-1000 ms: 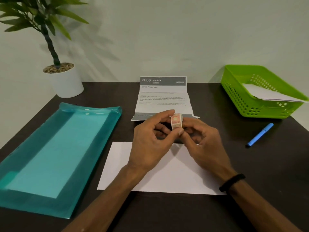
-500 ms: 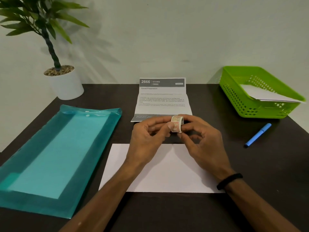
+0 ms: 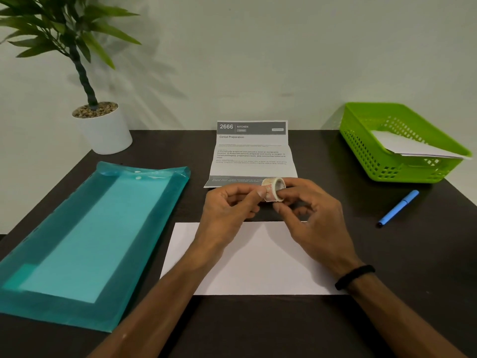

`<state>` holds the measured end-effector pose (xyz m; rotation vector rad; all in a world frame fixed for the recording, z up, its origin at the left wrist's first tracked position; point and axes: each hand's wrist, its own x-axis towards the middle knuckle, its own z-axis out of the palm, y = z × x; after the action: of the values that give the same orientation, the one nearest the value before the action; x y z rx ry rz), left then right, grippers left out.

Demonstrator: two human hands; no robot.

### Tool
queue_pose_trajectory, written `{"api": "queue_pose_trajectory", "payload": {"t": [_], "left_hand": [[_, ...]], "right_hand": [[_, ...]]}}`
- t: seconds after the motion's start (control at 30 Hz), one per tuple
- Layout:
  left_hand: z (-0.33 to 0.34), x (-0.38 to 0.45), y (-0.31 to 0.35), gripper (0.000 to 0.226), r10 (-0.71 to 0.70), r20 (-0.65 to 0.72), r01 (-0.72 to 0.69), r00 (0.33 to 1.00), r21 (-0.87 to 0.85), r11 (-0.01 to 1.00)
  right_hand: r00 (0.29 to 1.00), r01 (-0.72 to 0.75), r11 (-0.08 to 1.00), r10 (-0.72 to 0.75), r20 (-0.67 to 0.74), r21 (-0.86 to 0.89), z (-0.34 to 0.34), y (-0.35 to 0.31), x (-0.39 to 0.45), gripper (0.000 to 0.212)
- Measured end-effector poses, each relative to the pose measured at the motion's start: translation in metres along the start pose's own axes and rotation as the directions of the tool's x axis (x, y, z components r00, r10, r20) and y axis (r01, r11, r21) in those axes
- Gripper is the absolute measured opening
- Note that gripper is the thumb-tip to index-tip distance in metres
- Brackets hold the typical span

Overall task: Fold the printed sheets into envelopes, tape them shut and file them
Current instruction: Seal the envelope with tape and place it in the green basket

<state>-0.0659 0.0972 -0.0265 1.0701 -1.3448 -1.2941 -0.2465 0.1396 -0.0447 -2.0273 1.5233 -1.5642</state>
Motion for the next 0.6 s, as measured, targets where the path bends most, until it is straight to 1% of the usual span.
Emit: {"api": "queue_pose_trajectory", "payload": {"t": [0.07, 0.13, 0.2, 0.27, 0.33, 0.43, 0.6], "left_hand": [[-0.001, 0.001, -0.001, 0.023, -0.02, -0.033, 0.019, 0.999, -0.014, 1.0], [-0.001, 0.001, -0.001, 0.025, 0.029, -0.058, -0.029, 0.998, 0.013, 1.0], [0.0, 0.0, -0.002, 0.031, 0.191, -0.083, -0.176, 0.978, 0.156, 0.972], [0.001, -0.002, -0.004, 0.037, 0.383, -0.053, -0.346, 0.922, 0.327, 0.879], [0.002, -0.003, -0.007, 0.038, 0.498, -0.01, -0.45, 0.867, 0.411, 0.793], [-0.001, -0.002, -0.009, 0.035, 0.547, 0.013, -0.5, 0.837, 0.424, 0.755], [-0.002, -0.001, -0.008, 0.031, 0.535, 0.015, -0.492, 0.845, 0.415, 0.765]], "right_hand": [[1.0, -0.024, 0.999, 0.024, 0.011, 0.041, 0.002, -0.001, -0.001, 0.022], [0.998, -0.059, 0.995, 0.058, 0.023, 0.077, 0.003, -0.001, -0.001, 0.023], [0.995, -0.094, 0.992, 0.091, 0.036, 0.089, 0.004, -0.001, -0.001, 0.027], [0.992, -0.117, 0.99, 0.114, 0.05, 0.075, 0.004, -0.001, 0.0, 0.031], [0.991, -0.125, 0.99, 0.122, 0.056, 0.057, 0.003, -0.002, 0.0, 0.03], [0.992, -0.115, 0.993, 0.114, 0.058, 0.023, 0.003, -0.006, 0.0, 0.028], [0.992, -0.103, 0.995, 0.103, 0.07, -0.003, 0.003, -0.012, 0.0, 0.021]]}}
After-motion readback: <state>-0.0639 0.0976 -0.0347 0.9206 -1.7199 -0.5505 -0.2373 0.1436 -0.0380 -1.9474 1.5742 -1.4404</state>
